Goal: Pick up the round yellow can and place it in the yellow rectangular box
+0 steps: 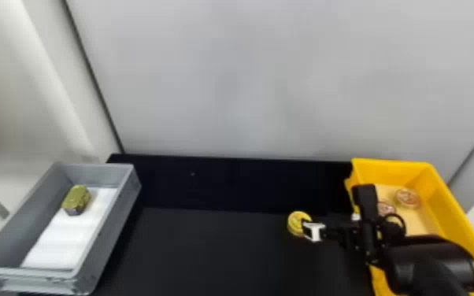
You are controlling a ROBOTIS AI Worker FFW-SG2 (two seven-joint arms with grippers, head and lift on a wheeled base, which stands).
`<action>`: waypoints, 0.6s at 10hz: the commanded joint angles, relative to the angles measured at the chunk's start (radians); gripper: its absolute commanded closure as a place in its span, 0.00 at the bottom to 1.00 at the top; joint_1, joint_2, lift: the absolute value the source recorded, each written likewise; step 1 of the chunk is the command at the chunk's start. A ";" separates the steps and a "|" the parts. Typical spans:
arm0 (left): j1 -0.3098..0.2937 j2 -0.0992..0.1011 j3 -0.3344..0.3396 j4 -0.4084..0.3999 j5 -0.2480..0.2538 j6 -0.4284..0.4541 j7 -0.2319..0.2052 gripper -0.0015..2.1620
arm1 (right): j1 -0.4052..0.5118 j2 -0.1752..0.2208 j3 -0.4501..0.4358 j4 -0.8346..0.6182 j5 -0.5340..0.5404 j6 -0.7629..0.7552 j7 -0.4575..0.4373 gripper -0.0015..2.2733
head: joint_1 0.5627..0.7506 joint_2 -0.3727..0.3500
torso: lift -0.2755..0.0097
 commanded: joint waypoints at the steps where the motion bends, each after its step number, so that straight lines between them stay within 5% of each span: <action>1: 0.007 0.000 0.005 -0.001 0.000 -0.002 0.000 0.06 | -0.001 -0.004 0.006 0.038 -0.090 0.025 -0.010 0.08 | 0.53 0.59 | 0.93; 6: 0.016 0.000 0.009 -0.001 0.000 -0.010 0.000 0.06 | -0.063 -0.013 0.040 0.116 -0.126 0.014 0.020 0.08 | 0.53 0.59 | 0.93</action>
